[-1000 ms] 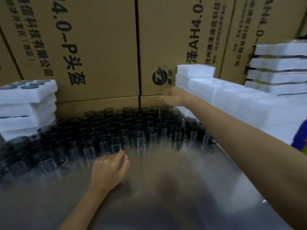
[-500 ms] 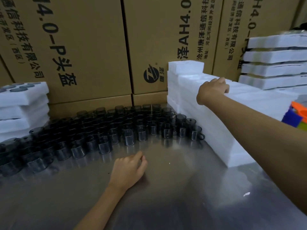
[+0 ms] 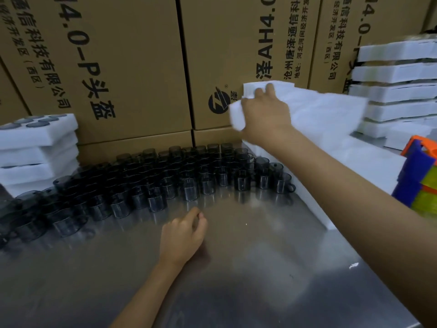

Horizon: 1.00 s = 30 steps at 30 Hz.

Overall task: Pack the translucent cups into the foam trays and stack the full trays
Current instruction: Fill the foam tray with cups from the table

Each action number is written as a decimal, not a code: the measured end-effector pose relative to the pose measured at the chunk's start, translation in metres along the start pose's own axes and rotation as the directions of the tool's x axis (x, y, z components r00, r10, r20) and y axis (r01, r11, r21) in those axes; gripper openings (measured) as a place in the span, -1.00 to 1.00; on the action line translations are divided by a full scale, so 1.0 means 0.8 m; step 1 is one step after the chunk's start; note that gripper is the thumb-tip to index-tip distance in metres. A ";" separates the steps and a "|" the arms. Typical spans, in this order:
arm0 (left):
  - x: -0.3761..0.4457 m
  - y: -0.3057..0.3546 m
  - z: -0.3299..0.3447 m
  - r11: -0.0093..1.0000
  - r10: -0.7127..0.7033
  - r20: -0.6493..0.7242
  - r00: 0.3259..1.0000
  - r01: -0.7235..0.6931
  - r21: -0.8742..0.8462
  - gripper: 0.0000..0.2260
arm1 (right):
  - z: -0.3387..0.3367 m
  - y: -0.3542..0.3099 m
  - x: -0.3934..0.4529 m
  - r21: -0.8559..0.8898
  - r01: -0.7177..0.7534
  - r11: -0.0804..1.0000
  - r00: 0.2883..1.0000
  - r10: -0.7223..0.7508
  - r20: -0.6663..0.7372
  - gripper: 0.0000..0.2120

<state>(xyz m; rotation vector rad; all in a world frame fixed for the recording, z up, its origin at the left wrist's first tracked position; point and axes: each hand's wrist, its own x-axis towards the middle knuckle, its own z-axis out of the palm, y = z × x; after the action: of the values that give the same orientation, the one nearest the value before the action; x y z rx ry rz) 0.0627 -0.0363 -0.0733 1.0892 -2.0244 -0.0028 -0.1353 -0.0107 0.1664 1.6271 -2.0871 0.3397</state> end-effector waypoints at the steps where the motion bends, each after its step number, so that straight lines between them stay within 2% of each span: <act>1: -0.001 -0.002 -0.002 0.997 -0.060 -0.031 0.998 0.058 -0.057 -0.76 | -0.001 -0.012 -0.013 0.030 0.129 0.991 0.992 -0.128 -0.022 -0.49; 3: -0.002 -0.010 -0.006 0.958 -0.213 -0.087 0.973 0.191 -0.216 -0.77 | 0.011 -0.038 -0.044 0.103 0.356 0.929 0.934 -0.351 -0.059 -0.43; 5: -0.004 -0.013 -0.013 0.826 -0.419 -0.099 0.903 0.333 -0.455 -0.76 | 0.034 -0.065 -0.078 0.212 0.448 0.869 0.893 -0.447 -0.054 -0.42; 7: -0.001 -0.020 -0.024 0.523 -0.671 -0.008 0.742 0.465 -0.715 -0.69 | 0.065 -0.090 -0.113 0.325 0.486 0.812 0.861 -0.509 -0.015 -0.43; 8: 0.002 -0.026 -0.033 0.351 -0.747 0.078 0.660 0.492 -0.797 -0.65 | 0.080 -0.100 -0.129 0.374 0.499 0.782 0.841 -0.541 0.010 -0.44; 9: 0.004 -0.035 -0.042 0.217 -0.778 0.161 0.608 0.500 -0.838 -0.61 | 0.094 -0.108 -0.145 0.416 0.506 0.755 0.822 -0.569 0.033 -0.44; 10: 0.005 -0.045 -0.050 0.140 -0.780 0.223 0.585 0.510 -0.849 -0.59 | 0.107 -0.114 -0.158 0.450 0.508 0.734 0.807 -0.588 0.049 -0.45; 11: 0.005 -0.054 -0.057 0.110 -0.772 0.258 0.581 0.523 -0.845 -0.59 | 0.118 -0.120 -0.170 0.482 0.502 0.718 0.799 -0.598 0.059 -0.46; 17: 0.004 -0.072 -0.077 0.051 -0.674 0.415 0.611 0.599 -0.799 -0.70 | 0.147 -0.154 -0.205 0.609 0.384 0.694 0.845 -0.530 0.072 -0.58; 19: 0.001 -0.069 -0.079 0.105 -0.646 0.434 0.628 0.636 -0.764 -0.70 | 0.145 -0.164 -0.201 0.641 0.338 0.689 0.863 -0.498 0.081 -0.59; 22: -0.005 -0.064 -0.083 0.261 -0.608 0.435 0.665 0.684 -0.681 -0.66 | 0.138 -0.165 -0.185 0.638 0.307 0.707 0.897 -0.439 0.055 -0.60; 24: -0.005 -0.064 -0.085 0.362 -0.586 0.437 0.683 0.703 -0.613 -0.67 | 0.137 -0.153 -0.170 0.602 0.252 0.758 0.931 -0.360 0.064 -0.61; 25: -0.004 -0.064 -0.086 0.402 -0.574 0.442 0.689 0.708 -0.581 -0.70 | 0.138 -0.142 -0.161 0.564 0.197 0.802 0.945 -0.308 0.109 -0.59; 27: -0.002 -0.067 -0.086 0.479 -0.554 0.435 0.710 0.699 -0.531 -0.79 | 0.144 -0.115 -0.141 0.452 0.052 0.891 0.938 -0.199 0.285 -0.50; 29: -0.001 -0.071 -0.081 0.541 -0.539 0.401 0.741 0.670 -0.509 -0.80 | 0.148 -0.091 -0.125 0.419 -0.110 0.901 0.870 -0.117 0.479 -0.48; 30: -0.001 -0.072 -0.078 0.554 -0.544 0.378 0.750 0.659 -0.510 -0.83 | 0.150 -0.082 -0.120 0.440 -0.182 0.880 0.841 -0.092 0.532 -0.51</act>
<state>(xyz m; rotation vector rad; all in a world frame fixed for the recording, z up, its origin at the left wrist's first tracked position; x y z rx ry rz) 0.1441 -0.0499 -0.0524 1.3025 -1.4794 -1.1002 -0.0795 -0.0031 0.0091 2.1605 -2.6187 0.4853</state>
